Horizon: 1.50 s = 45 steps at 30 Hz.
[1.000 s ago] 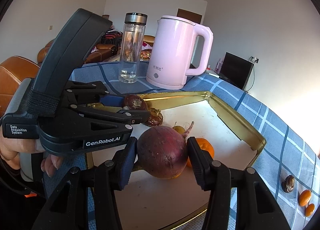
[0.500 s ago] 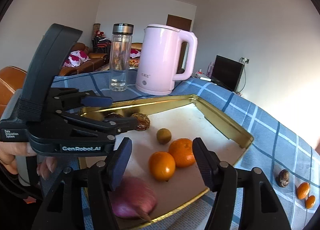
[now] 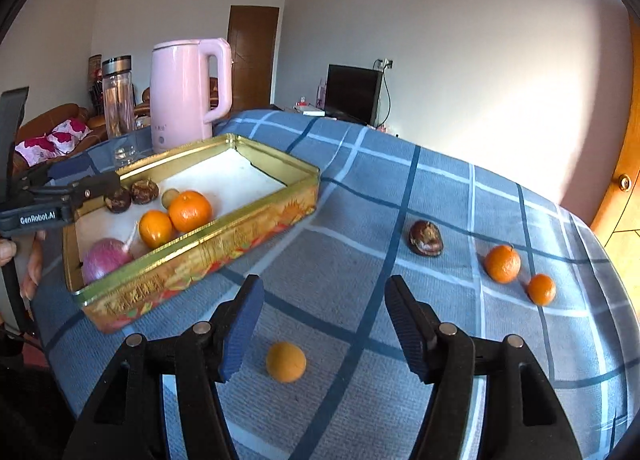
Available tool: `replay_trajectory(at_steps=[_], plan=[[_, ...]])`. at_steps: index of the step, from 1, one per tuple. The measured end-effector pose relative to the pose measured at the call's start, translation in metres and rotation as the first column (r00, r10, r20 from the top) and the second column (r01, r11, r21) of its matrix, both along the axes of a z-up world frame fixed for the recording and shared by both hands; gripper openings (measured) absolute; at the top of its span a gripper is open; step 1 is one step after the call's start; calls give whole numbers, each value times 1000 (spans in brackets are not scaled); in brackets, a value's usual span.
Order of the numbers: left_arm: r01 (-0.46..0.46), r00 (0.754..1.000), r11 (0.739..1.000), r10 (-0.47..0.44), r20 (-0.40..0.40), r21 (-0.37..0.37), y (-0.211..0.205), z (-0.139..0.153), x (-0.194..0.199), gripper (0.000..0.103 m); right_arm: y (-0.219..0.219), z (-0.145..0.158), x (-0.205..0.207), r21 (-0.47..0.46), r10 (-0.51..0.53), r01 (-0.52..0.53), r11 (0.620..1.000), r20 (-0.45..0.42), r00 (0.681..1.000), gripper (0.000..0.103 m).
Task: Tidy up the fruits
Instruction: 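Grasp a small yellow round fruit from the bed with the right tool, then grasp a mandarin with the left tool while the right tool holds the yellow fruit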
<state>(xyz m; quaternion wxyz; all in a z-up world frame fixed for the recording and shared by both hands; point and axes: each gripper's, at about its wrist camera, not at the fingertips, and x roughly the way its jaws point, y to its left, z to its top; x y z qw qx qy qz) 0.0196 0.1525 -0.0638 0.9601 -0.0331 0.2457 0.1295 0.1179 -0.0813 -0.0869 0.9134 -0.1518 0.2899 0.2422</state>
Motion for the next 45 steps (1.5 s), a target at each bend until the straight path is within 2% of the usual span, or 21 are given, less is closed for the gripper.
replay_trajectory(at_steps=[3, 5, 10, 12, 14, 18, 21, 24, 27, 32, 38, 45], plan=[[19, 1000, 1000, -19, 5, 11, -11, 3, 0, 100, 1, -12, -2, -25, 19, -20, 999, -48, 999, 64], [37, 999, 999, -37, 9, 15, -19, 5, 1, 100, 3, -17, -1, -27, 41, -43, 999, -84, 996, 54], [90, 996, 995, -90, 6, 47, -42, 10, 5, 100, 10, -35, 5, -74, 65, -78, 994, -164, 984, 44], [109, 994, 993, -109, 3, 54, -51, 11, 7, 100, 13, -41, 8, -87, 79, -97, 991, -191, 978, 34], [130, 992, 990, -130, -3, 55, -59, 13, 12, 100, 11, -40, 9, -66, 94, -108, 992, -192, 977, 27], [175, 985, 982, -175, -8, 67, -83, 21, 23, 100, -3, -32, 10, -36, 81, -88, 996, -160, 984, 27], [224, 975, 972, -223, -19, 75, -109, 29, 38, 100, -26, -20, 19, -30, 17, -21, 999, -120, 993, 27], [279, 960, 956, -275, -49, 93, -141, 32, 60, 100, -60, -4, 37, -17, -91, 90, 996, -73, 993, 27], [330, 943, 942, -326, -70, 63, -169, 35, 83, 100, -96, 10, 57, 11, -199, 200, 980, -40, 979, 27], [343, 933, 938, -336, -126, 41, -209, 28, 134, 100, -143, 25, 87, 56, -337, 337, 940, -12, 941, 26], [345, 919, 938, -342, -198, -17, -239, 10, 190, 100, -175, 21, 120, 75, -434, 436, 897, -35, 900, 27], [361, 898, 930, -367, -242, -68, -268, -9, 237, 100, -188, 11, 144, 74, -484, 487, 870, -56, 873, 27]])
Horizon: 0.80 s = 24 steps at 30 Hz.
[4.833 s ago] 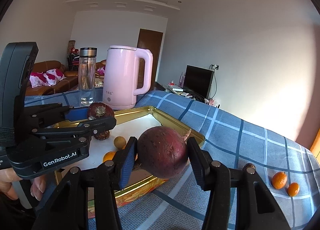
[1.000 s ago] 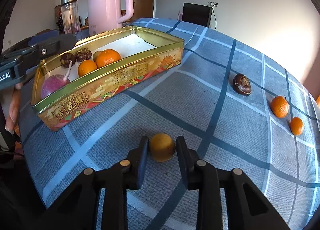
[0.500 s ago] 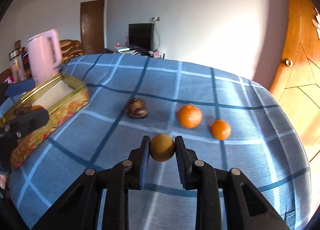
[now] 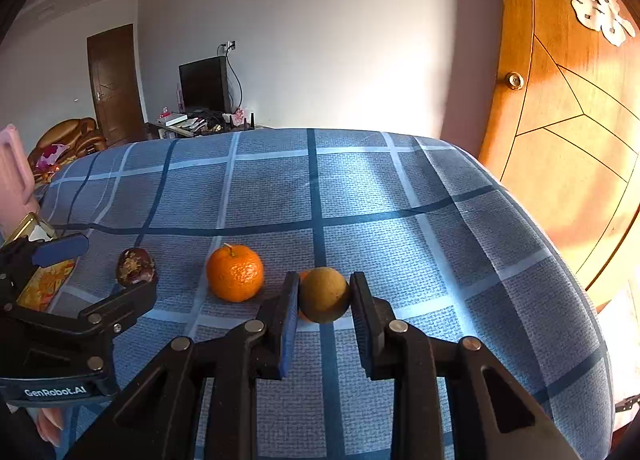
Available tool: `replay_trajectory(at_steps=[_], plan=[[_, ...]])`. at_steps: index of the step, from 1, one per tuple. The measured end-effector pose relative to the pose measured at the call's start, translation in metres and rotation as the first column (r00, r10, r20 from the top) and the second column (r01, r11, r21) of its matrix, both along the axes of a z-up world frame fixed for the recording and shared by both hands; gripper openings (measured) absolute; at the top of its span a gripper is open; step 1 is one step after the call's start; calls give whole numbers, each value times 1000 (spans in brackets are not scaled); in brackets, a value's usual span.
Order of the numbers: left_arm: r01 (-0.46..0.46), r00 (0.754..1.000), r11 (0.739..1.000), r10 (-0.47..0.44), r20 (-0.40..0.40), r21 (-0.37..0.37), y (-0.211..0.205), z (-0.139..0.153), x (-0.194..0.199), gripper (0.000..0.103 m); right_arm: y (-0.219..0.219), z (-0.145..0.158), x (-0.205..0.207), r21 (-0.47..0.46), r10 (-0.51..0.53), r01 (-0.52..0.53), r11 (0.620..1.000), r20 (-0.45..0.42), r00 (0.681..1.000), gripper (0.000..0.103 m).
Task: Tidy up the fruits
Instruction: 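Grasp a mandarin with the left tool while the right tool holds the yellow fruit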
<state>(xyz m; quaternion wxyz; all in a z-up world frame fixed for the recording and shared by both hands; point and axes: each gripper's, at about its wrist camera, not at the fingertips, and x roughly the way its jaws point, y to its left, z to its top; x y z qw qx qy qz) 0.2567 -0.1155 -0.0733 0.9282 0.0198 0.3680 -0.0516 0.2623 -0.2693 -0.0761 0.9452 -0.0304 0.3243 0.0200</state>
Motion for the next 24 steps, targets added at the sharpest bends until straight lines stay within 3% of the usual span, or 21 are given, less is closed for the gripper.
replay_trajectory(at_steps=[7, 13, 16, 17, 18, 19, 24], plan=[[26, 999, 1000, -26, -26, -10, -18, -13, 30, 99, -17, -11, 10, -2, -54, 54, 999, -7, 999, 27], [46, 997, 999, -48, -57, -28, -29, -23, 45, 92, -25, -10, 3, 36, -60, 60, 998, 20, 998, 27], [89, 991, 995, -93, -92, -51, -35, -28, 50, 78, -25, -9, 2, 45, -51, 50, 998, 35, 998, 27], [103, 988, 993, -109, -106, -62, -36, -30, 52, 70, -23, -8, 1, 36, -49, 48, 998, 41, 998, 27], [125, 984, 989, -134, -117, -78, -38, -31, 53, 54, -21, -8, 1, 27, -46, 45, 999, 42, 998, 27], [139, 981, 987, -149, -121, -86, -39, -31, 53, 48, -18, -8, 0, 21, -38, 37, 999, 45, 998, 27], [122, 985, 987, -134, -106, -108, -33, -30, 48, 48, -13, -6, -3, 12, -12, 11, 1000, 66, 998, 27]])
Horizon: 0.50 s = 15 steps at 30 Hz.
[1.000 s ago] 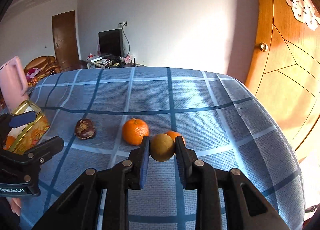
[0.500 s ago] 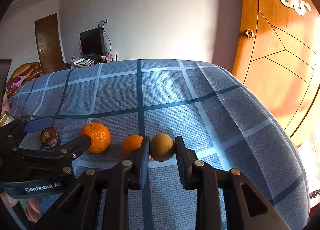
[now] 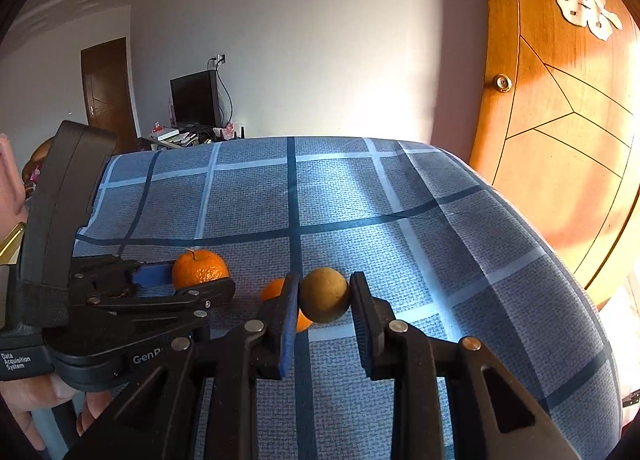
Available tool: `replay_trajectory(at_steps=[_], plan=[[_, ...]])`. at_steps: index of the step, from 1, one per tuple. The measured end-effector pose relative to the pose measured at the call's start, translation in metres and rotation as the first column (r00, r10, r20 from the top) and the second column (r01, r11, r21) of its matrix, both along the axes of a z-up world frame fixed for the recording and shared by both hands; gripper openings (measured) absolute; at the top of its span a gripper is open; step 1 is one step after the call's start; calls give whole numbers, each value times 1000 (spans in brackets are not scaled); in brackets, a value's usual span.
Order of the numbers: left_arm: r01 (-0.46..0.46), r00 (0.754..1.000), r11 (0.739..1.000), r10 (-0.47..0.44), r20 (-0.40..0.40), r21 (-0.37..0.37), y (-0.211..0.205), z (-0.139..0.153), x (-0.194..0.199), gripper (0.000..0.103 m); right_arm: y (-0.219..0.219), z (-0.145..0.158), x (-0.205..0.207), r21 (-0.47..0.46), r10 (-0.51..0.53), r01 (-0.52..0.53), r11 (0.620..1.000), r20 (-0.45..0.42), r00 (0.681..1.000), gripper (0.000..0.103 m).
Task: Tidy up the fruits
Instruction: 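Grasp a mandarin with the left tool while the right tool holds the yellow fruit, then carry the mandarin in the left tool and yellow fruit in the right tool to the tray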
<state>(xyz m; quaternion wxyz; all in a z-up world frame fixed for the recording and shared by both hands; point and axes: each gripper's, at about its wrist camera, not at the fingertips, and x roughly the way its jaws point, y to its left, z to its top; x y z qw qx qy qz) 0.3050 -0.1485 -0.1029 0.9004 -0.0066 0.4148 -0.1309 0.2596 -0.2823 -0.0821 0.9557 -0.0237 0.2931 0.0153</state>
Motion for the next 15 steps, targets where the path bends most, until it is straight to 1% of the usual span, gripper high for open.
replay_trajectory(at_steps=[7, 12, 15], plan=[[-16, 995, 999, 12, 102, 43, 0, 13, -21, 48, 4, 3, -6, -9, 27, -27, 1000, 33, 999, 27], [-31, 981, 997, 16, 192, 76, -1, 24, -37, 47, 7, 6, -12, -23, 35, -33, 999, 67, 997, 27], [-41, 976, 996, 22, 219, 83, 2, 27, -42, 47, 6, 8, -15, -22, 28, -26, 999, 87, 996, 27]])
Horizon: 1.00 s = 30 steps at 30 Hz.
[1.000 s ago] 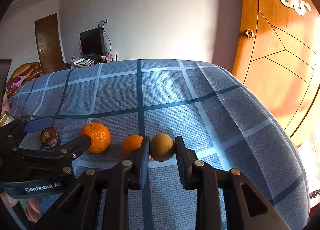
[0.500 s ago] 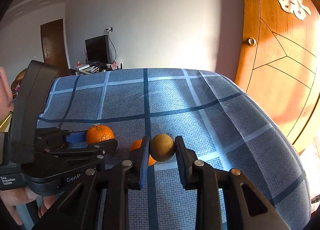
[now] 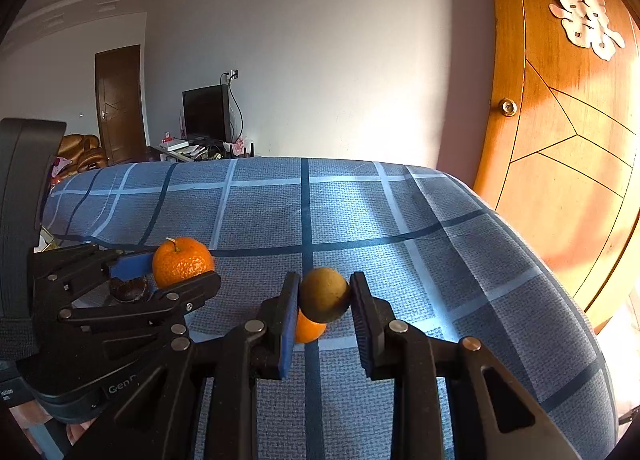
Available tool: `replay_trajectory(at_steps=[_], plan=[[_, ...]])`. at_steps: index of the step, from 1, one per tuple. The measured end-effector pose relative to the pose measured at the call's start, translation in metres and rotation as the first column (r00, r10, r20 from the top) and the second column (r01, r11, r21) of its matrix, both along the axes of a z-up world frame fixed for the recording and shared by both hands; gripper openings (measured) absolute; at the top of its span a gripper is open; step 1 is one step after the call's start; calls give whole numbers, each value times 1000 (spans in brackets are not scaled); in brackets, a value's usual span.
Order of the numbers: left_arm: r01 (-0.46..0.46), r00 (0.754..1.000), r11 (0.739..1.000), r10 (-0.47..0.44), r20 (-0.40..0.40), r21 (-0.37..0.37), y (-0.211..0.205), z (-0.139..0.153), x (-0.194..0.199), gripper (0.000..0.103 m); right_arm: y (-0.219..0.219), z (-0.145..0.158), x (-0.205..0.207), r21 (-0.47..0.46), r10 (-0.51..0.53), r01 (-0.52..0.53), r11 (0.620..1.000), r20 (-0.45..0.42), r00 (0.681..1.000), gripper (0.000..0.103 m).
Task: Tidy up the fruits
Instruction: 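Carry the mandarin in the left tool and yellow fruit in the right tool to the tray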
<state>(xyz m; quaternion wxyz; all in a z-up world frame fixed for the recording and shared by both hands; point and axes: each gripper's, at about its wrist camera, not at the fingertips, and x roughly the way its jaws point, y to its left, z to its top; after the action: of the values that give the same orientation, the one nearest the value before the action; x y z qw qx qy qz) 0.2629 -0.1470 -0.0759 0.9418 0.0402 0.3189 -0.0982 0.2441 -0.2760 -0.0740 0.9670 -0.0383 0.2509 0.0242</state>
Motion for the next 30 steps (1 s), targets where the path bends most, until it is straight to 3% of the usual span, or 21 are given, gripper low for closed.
replay_trajectory(at_steps=[18, 30], plan=[[-14, 998, 1000, 13, 59, 10, 15, 3, -33, 47, 19, 7, -27, -29, 1, 2, 1000, 102, 995, 27], [-27, 997, 1000, 26, 66, 11, 25, 3, -48, 47, 34, 5, -37, -33, 32, -29, 999, 100, 994, 27]])
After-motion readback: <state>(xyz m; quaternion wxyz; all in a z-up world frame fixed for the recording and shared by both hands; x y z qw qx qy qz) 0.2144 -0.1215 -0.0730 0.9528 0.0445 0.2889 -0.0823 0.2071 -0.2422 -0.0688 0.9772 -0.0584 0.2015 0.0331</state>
